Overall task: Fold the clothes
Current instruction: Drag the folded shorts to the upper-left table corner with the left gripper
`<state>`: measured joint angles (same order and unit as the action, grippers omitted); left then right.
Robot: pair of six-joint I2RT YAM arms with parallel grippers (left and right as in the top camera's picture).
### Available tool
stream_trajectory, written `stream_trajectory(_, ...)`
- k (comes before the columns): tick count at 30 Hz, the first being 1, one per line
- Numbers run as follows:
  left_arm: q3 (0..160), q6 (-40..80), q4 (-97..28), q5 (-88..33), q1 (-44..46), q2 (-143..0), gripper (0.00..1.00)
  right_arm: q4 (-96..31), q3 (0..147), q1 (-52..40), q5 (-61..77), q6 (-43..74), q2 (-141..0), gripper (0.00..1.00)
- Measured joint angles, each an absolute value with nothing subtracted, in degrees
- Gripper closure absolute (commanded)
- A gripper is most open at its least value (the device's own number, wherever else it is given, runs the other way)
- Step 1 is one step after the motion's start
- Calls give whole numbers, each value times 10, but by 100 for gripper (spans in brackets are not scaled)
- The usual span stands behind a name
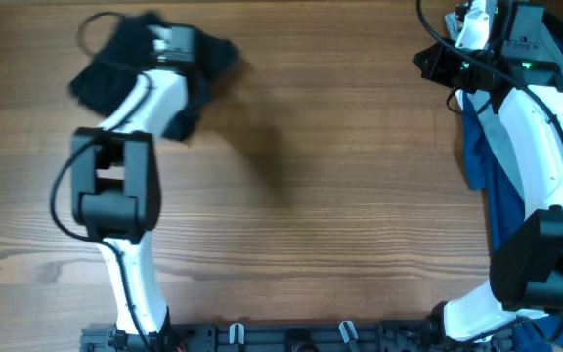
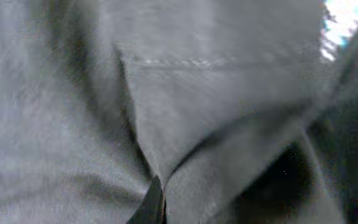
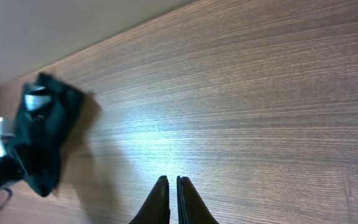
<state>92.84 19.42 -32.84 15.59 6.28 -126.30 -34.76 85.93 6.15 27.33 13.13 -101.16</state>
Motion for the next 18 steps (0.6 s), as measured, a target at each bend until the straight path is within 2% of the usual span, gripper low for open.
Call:
stream_trajectory(6,928,229,-236,151,-22,-1268,96,-353,859,60,273,131,-1012,94)
stream_trajectory(13,928,223,-214,149,-45,-1268,96,-358,859,55,271,131,-1012,94)
stream_trajectory(14,928,217,-215,149,-45,-1268,91,-360,859,54,268,131,-1012,94)
stream_trajectory(15,928,215,-216,149,-45,-1268,59,-362,859,55,266,131,-1012,93)
stream_trajectory(16,928,212,-216,149,-45,-1268,25,-365,859,55,265,131,-1012,84)
stream_trajectory(17,928,207,-216,149,-45,-1268,0,-369,859,55,264,131,-1012,73)
stream_trajectory(18,928,204,-216,149,-45,-1268,0,-373,859,55,263,127,-1012,63)
